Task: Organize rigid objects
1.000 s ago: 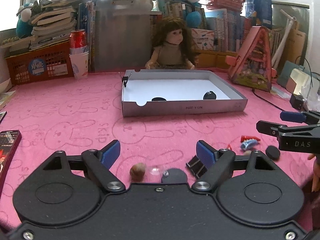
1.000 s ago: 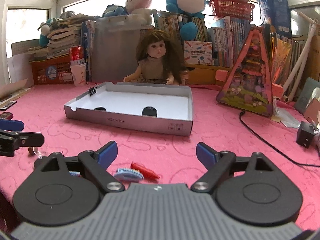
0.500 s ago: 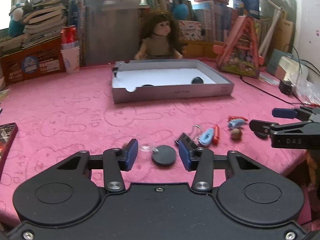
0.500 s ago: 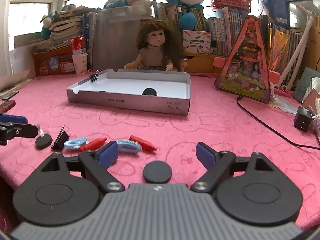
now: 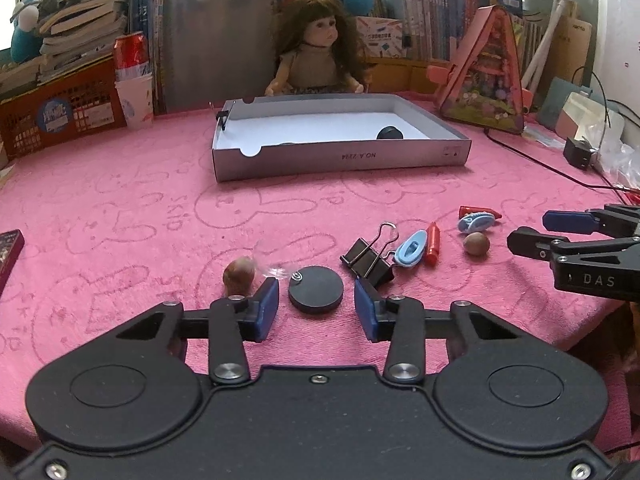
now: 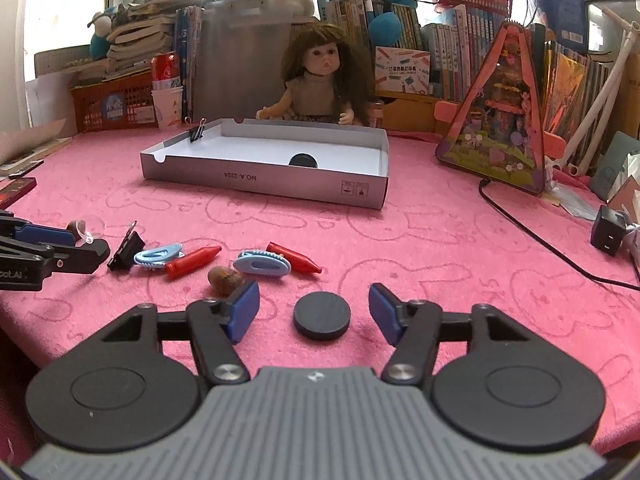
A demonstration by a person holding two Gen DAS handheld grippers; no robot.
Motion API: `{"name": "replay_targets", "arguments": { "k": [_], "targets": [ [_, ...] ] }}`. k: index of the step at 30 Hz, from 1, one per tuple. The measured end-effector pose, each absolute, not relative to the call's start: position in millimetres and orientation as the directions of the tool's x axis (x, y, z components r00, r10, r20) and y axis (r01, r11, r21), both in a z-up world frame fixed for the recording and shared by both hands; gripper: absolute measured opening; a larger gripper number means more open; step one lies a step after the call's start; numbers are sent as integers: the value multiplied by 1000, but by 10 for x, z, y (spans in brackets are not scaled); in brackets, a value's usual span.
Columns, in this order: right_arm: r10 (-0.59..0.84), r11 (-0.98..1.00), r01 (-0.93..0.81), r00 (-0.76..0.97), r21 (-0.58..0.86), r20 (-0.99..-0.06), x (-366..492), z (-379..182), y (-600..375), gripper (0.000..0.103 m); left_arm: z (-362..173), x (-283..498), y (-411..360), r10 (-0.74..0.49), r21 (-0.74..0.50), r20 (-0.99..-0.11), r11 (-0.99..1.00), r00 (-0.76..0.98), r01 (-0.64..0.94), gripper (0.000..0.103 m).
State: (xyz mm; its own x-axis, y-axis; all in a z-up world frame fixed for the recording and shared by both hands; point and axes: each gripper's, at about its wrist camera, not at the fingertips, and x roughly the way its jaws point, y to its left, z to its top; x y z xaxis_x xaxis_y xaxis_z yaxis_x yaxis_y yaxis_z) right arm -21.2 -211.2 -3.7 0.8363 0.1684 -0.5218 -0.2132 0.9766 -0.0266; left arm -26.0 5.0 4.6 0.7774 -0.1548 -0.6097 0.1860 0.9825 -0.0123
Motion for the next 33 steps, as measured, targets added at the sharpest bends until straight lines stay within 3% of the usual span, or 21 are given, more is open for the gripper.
{"name": "replay_targets", "arguments": {
  "k": [10, 14, 16, 18, 33],
  "targets": [
    [141, 984, -176, 840, -19, -523, -202, -61, -2162, 62, 1, -198, 24, -141, -5, -607, 985, 782, 174, 37],
    [143, 983, -181, 833, -20, -535, -201, -87, -2137, 49, -1, -191, 1, -134, 6, -606, 985, 784, 172, 37],
    [140, 983, -180, 832, -22, -537, -202, -93, -2131, 46, 0, -191, -4, -135, 5, -606, 985, 784, 173, 31],
    [145, 983, -185, 830, -20, -539, -205, -88, -2124, 37, 4, -196, -14, -127, 13, -605, 985, 786, 169, 29],
    [152, 982, -189, 843, -19, -517, -182, 59, -2086, 37, 226, -218, -30, -152, -3, -574, 983, 805, 183, 29]
  ]
}}
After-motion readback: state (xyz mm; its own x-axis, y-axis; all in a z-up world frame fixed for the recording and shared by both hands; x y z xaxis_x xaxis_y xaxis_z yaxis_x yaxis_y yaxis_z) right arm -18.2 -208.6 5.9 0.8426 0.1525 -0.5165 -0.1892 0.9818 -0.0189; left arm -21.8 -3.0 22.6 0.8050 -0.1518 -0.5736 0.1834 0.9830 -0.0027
